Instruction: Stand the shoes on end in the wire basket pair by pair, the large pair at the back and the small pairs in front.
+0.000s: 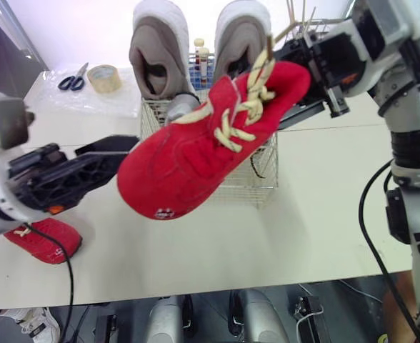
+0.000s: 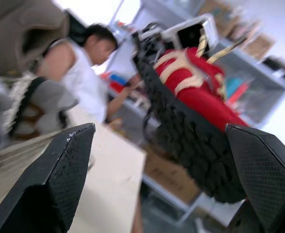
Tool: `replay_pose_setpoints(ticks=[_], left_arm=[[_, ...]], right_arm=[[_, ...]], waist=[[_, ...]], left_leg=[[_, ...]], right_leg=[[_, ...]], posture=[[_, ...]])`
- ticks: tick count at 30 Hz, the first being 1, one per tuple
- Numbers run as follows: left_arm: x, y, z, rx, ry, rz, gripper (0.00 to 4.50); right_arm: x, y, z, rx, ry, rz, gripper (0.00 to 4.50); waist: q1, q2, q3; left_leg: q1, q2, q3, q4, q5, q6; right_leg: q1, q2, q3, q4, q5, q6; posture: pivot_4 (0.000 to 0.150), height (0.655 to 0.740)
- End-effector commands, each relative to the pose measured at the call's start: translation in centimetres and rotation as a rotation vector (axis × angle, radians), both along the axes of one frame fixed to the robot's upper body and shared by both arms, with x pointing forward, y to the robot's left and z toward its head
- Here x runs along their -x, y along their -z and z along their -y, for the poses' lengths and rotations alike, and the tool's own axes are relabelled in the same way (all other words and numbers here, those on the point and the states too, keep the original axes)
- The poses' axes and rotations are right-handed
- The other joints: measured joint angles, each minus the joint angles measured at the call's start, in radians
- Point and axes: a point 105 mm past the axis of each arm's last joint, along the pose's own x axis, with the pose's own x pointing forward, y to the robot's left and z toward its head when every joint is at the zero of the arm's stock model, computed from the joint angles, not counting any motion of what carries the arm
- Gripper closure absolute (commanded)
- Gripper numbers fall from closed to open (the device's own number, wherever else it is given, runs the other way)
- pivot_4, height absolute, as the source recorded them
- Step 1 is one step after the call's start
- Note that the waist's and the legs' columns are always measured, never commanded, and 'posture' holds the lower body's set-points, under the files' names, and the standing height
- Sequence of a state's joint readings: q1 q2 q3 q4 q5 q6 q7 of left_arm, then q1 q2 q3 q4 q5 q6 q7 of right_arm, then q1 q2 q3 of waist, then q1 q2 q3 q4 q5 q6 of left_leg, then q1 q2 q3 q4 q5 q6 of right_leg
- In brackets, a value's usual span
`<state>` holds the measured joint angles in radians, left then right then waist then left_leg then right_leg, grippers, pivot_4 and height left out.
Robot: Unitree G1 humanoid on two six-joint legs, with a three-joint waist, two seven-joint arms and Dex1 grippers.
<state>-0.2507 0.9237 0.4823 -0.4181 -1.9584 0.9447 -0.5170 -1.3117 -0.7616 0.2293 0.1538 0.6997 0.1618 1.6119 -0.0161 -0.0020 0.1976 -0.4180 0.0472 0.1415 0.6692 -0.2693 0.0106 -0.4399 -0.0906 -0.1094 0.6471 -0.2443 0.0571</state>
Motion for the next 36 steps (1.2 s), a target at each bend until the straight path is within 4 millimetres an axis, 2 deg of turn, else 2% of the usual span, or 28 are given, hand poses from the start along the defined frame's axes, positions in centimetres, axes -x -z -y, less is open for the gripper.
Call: replay_pose_setpoints(ticks=[1, 7, 16, 19, 21, 24, 26, 28, 29, 30, 32, 34, 36], left_arm=[[1.2, 0.6, 2.6, -0.040, 0.124, 0.005, 0.00], [0.5, -0.4, 2.7, -0.014, 0.212, 0.009, 0.00], [2.2, 2.1, 3.8, -0.160, 0.359, -0.094, 0.00], [2.5, 2.5, 4.2, -0.160, 0.383, -0.101, 0.73], [2.5, 2.4, 4.3, -0.149, 0.387, -0.099, 1.82], [2.2, 2.2, 4.3, -0.133, 0.361, -0.087, 3.16], [1.8, 1.9, 4.3, -0.111, 0.323, -0.071, 3.82], [1.5, 1.5, 4.5, -0.071, 0.294, -0.049, 3.84], [1.4, 1.3, 4.7, -0.043, 0.277, -0.035, 3.84], [1.3, 1.1, 4.8, -0.023, 0.265, -0.027, 3.84], [1.1, 0.6, 5.0, 0.056, 0.213, -0.001, 3.84], [0.8, -0.3, 5.2, 0.164, 0.140, 0.023, 3.84], [0.7, -1.0, 5.3, 0.251, 0.083, 0.031, 3.84]], right_arm=[[0.9, -0.1, -0.1, 0.039, -0.001, 0.073, 2.67], [2.0, 0.5, 0.0, 0.087, -0.017, 0.053, 2.67], [2.1, 0.3, -0.5, 0.077, -0.031, 0.060, 2.67], [2.1, 0.2, -0.5, 0.072, -0.029, 0.063, 2.67], [2.1, 0.2, -0.5, 0.070, -0.029, 0.062, 2.67], [2.0, 0.2, -0.4, 0.069, -0.022, 0.050, 2.67], [1.8, 0.2, -0.2, 0.064, -0.006, 0.037, 2.67], [1.2, 0.0, 0.1, 0.046, 0.035, 0.013, 1.76], [0.5, -0.4, 0.4, 0.010, 0.080, 0.002, 1.48], [0.1, -0.8, 0.6, -0.015, 0.110, -0.005, 0.94], [-1.8, -2.0, 1.9, -0.130, 0.252, -0.071, 0.04], [-3.6, -2.7, 4.6, -0.281, 0.391, -0.226, 0.04], [-4.3, -2.8, 7.2, -0.451, 0.445, -0.435, 0.04]], waist=[[-0.001, 0.000, 0.000], [0.003, -0.001, 0.000], [0.003, -0.001, 0.000], [0.004, -0.001, 0.000], [0.003, -0.001, 0.000], [0.002, -0.001, 0.000], [0.003, -0.001, 0.000], [0.005, -0.001, 0.000], [0.006, -0.001, 0.000], [0.006, -0.001, 0.000], [0.004, -0.002, 0.000], [0.007, -0.004, -0.001], [0.013, -0.006, -0.002]], left_leg=[[0.000, 0.000, 0.000, 0.000, 0.000, 0.000], [0.000, 0.000, -0.001, 0.003, 0.000, 0.000], [-0.003, 0.002, -0.003, 0.012, -0.001, 0.001], [-0.004, 0.002, -0.004, 0.012, -0.001, 0.002], [-0.004, 0.002, -0.004, 0.013, -0.001, 0.002], [-0.004, 0.002, -0.004, 0.013, -0.001, 0.002], [-0.004, 0.002, -0.004, 0.013, -0.001, 0.002], [-0.004, 0.002, -0.004, 0.013, -0.001, 0.002], [-0.004, 0.002, -0.004, 0.013, -0.001, 0.002], [-0.004, 0.002, -0.004, 0.014, -0.001, 0.002], [-0.004, 0.002, -0.005, 0.014, -0.001, 0.002], [-0.004, 0.001, -0.005, 0.014, -0.001, 0.002], [-0.004, 0.001, -0.007, 0.015, -0.001, 0.003]], right_leg=[[0.000, 0.000, 0.000, 0.000, 0.000, 0.000], [0.000, 0.001, 0.000, 0.001, 0.000, 0.000], [0.002, 0.002, -0.001, 0.002, 0.000, 0.000], [0.002, 0.002, -0.001, 0.002, 0.000, 0.000], [0.002, 0.002, -0.001, 0.002, 0.000, 0.000], [0.002, 0.002, -0.001, 0.002, 0.000, 0.000], [0.002, 0.002, -0.001, 0.002, 0.000, 0.000], [0.002, 0.002, -0.001, 0.002, 0.000, 0.000], [0.002, 0.002, -0.001, 0.002, 0.000, 0.000], [0.003, 0.002, -0.001, 0.002, 0.000, 0.000], [0.003, 0.001, -0.002, 0.002, 0.000, 0.000], [0.004, 0.001, -0.001, 0.002, 0.001, 0.000], [0.006, 0.000, -0.003, 0.001, 0.001, -0.001]], posture=[[0.150, 0.7400], [0.150, 0.7400], [0.150, 0.7400], [0.150, 0.7400], [0.150, 0.7400], [0.150, 0.7400], [0.150, 0.7400], [0.150, 0.7400], [0.150, 0.7400], [0.150, 0.7400], [0.150, 0.7400], [0.150, 0.7400], [0.150, 0.7400]])
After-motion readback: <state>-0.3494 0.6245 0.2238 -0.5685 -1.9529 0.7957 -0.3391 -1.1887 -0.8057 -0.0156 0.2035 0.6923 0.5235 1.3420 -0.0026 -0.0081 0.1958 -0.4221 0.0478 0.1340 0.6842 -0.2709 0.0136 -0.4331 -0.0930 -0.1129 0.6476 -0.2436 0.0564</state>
